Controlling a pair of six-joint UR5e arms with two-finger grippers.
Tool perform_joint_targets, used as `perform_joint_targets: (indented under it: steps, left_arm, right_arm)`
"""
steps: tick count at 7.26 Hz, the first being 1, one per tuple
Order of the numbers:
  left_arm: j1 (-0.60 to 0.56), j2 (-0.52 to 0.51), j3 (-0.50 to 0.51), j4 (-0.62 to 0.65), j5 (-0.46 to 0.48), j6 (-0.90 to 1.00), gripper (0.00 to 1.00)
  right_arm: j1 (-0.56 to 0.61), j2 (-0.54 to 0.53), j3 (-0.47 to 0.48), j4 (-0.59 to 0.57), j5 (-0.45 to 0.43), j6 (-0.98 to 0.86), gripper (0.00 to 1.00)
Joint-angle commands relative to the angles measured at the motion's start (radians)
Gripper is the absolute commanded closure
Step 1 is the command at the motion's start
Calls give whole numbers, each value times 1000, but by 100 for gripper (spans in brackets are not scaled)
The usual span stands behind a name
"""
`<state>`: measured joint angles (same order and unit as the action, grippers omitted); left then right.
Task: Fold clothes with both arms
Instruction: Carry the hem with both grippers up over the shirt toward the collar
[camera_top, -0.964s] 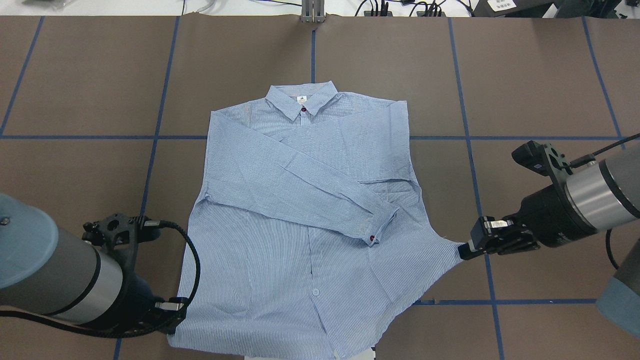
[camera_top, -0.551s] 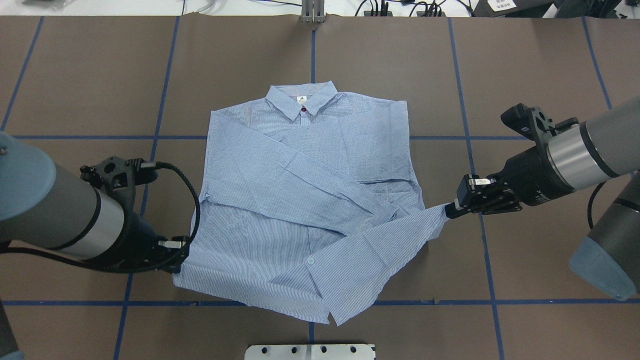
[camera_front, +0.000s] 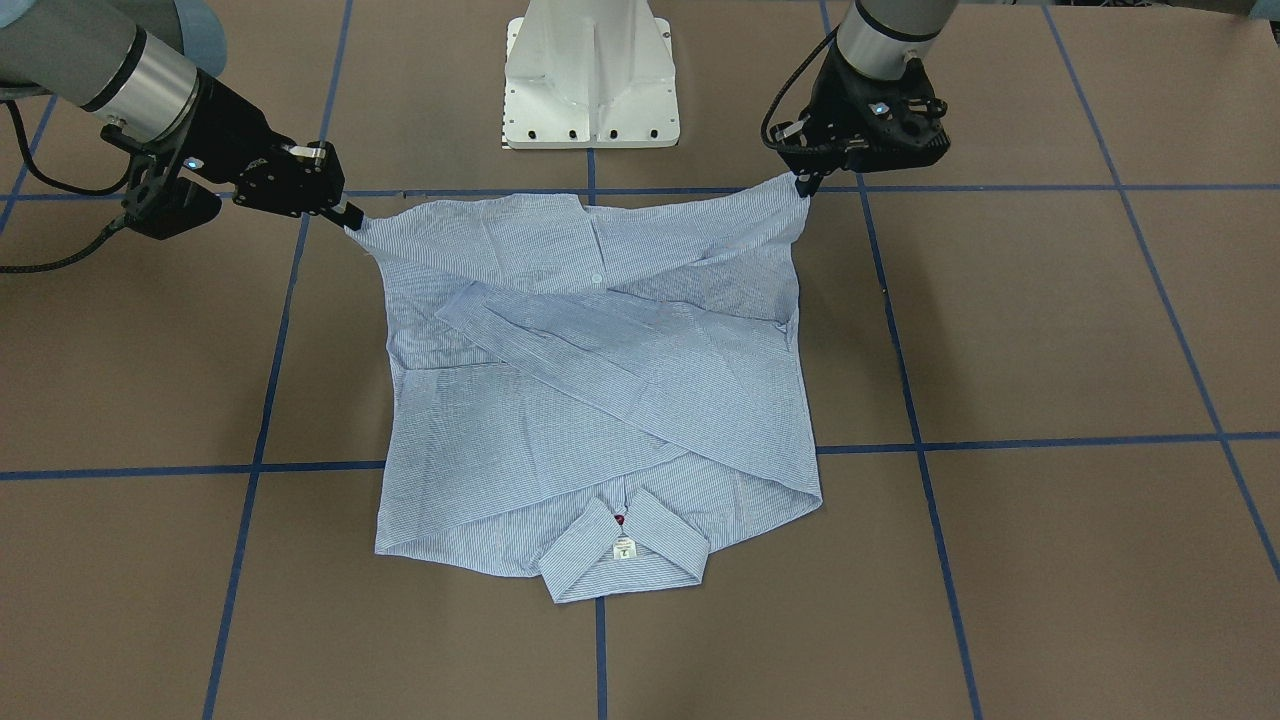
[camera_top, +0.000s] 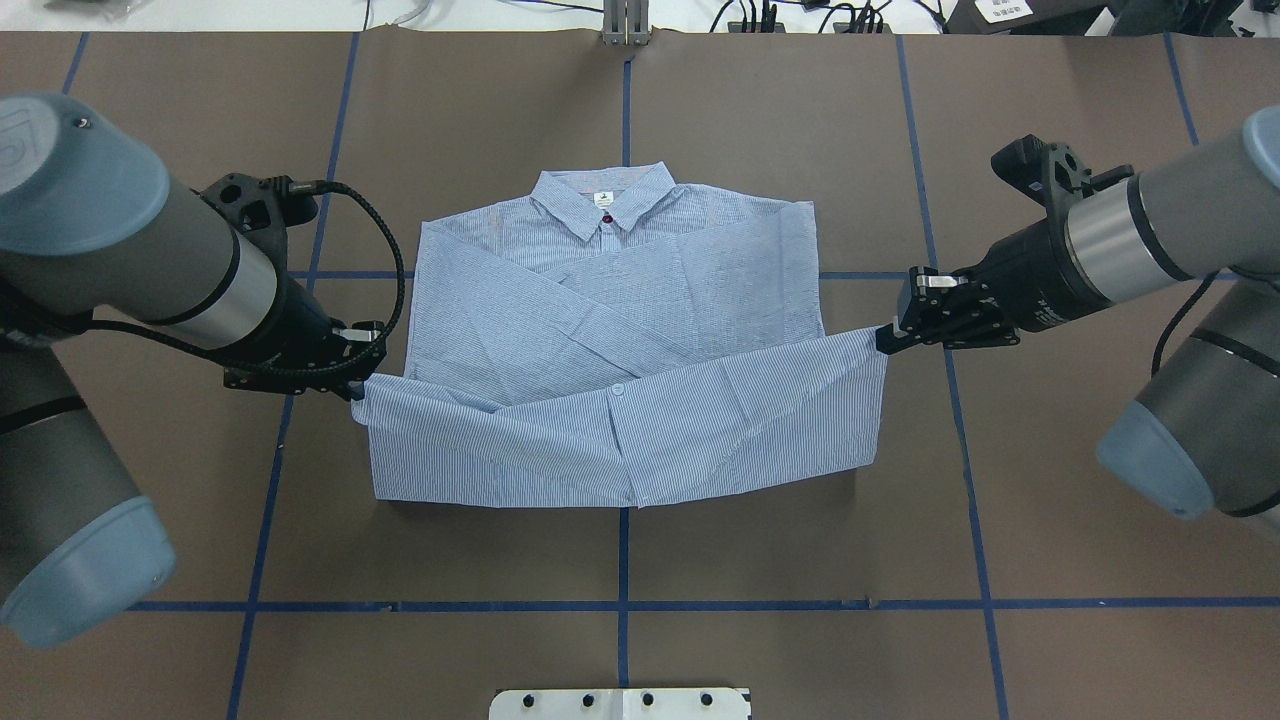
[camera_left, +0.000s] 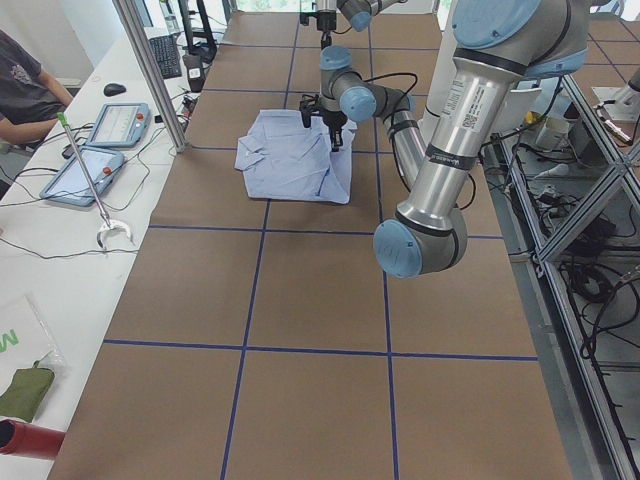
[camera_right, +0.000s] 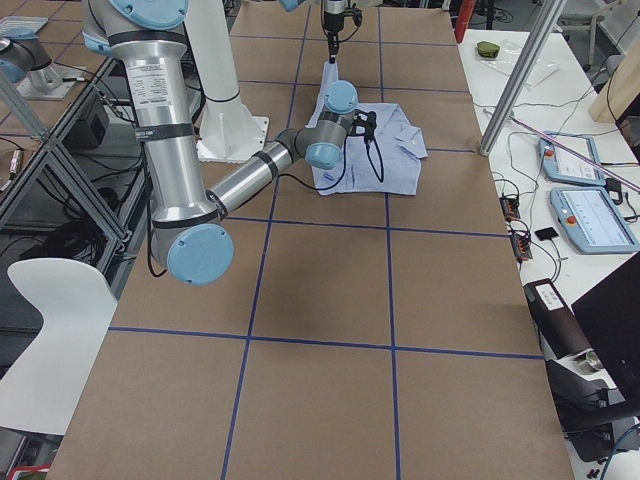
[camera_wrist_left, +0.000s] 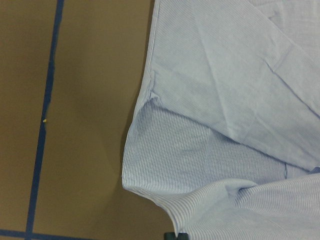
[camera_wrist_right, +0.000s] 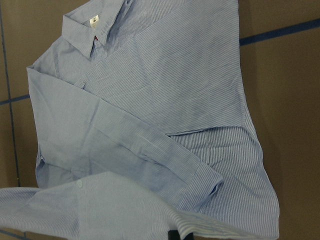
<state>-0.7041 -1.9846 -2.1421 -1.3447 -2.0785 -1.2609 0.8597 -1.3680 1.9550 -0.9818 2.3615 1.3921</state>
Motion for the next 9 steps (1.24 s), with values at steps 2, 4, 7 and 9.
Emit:
perform_joint_targets:
  steps: [2, 4, 7, 9]
  left_arm:
    - [-79, -26, 184, -178, -2, 34, 100]
    - [-115, -62, 284, -252, -2, 40, 100]
    - [-143, -77, 420, -382, -2, 40, 100]
    - [-158, -79, 485, -457, -2, 40, 100]
  right_arm:
    - [50, 114, -157, 3, -31, -31, 100]
    - [77, 170, -255, 3, -31, -85, 100]
    - [94, 233, -367, 3, -33, -117, 100]
    - [94, 279, -435, 3, -37, -119, 100]
